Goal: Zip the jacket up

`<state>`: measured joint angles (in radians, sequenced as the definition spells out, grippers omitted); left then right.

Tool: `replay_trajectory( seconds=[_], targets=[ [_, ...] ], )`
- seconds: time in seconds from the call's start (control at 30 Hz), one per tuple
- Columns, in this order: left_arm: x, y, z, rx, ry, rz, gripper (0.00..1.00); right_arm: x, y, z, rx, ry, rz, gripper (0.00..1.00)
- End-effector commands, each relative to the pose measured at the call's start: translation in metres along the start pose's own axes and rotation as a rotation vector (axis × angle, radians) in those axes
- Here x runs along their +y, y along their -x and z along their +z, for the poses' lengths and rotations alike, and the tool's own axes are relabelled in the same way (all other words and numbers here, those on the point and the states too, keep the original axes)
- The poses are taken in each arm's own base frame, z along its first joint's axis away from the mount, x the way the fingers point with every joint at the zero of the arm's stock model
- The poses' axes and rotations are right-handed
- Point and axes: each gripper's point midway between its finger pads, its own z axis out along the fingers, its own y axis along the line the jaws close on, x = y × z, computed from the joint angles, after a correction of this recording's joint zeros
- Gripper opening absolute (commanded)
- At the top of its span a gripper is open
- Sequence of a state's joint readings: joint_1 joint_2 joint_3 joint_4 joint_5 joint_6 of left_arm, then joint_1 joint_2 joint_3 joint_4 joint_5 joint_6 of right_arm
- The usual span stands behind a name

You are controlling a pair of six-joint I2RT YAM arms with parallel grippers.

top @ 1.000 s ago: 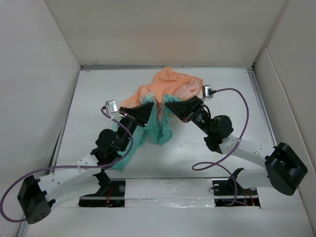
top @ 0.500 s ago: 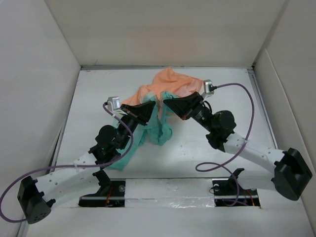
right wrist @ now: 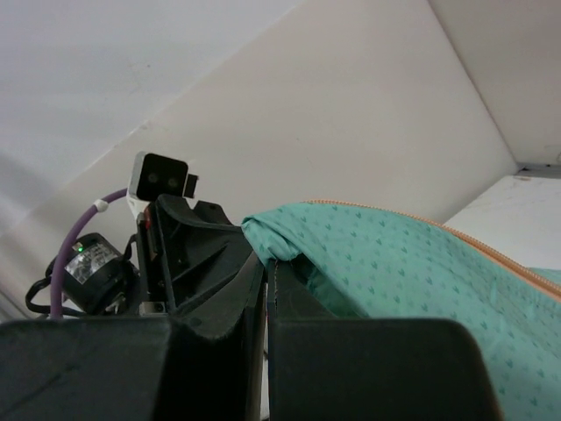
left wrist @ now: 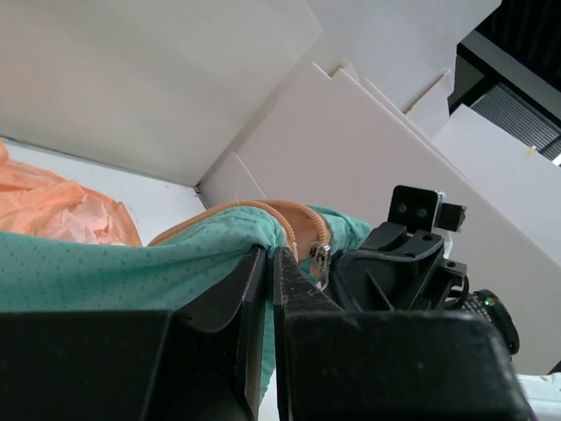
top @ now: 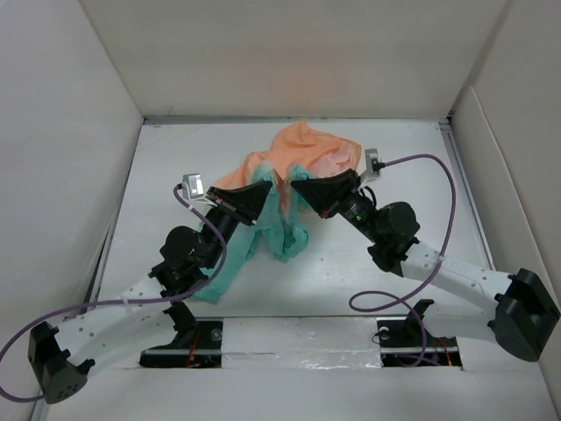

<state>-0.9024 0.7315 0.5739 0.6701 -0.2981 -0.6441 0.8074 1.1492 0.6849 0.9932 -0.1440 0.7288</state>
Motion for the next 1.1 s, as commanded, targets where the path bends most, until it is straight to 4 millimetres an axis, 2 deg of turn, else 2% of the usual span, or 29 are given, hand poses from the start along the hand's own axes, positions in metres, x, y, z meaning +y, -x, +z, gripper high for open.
replay_trajectory(
  seconds=[0.0,0.4,1.07],
  targets=[
    [-0.025,0.017,0.003,-0.045,-0.082,-0.053,0.00,0.021,0.021,0.001,-0.104,0.083,-0.036,0.00],
    [-0.029,0.016,0.004,-0.050,-0.109,-0.061,0.00,0.018,0.013,0.001,-0.094,0.093,-0.012,0.00],
    [-0.030,0.016,0.001,-0.072,-0.137,-0.082,0.00,0.029,0.011,-0.002,-0.104,0.121,0.019,0.00]
  ],
)
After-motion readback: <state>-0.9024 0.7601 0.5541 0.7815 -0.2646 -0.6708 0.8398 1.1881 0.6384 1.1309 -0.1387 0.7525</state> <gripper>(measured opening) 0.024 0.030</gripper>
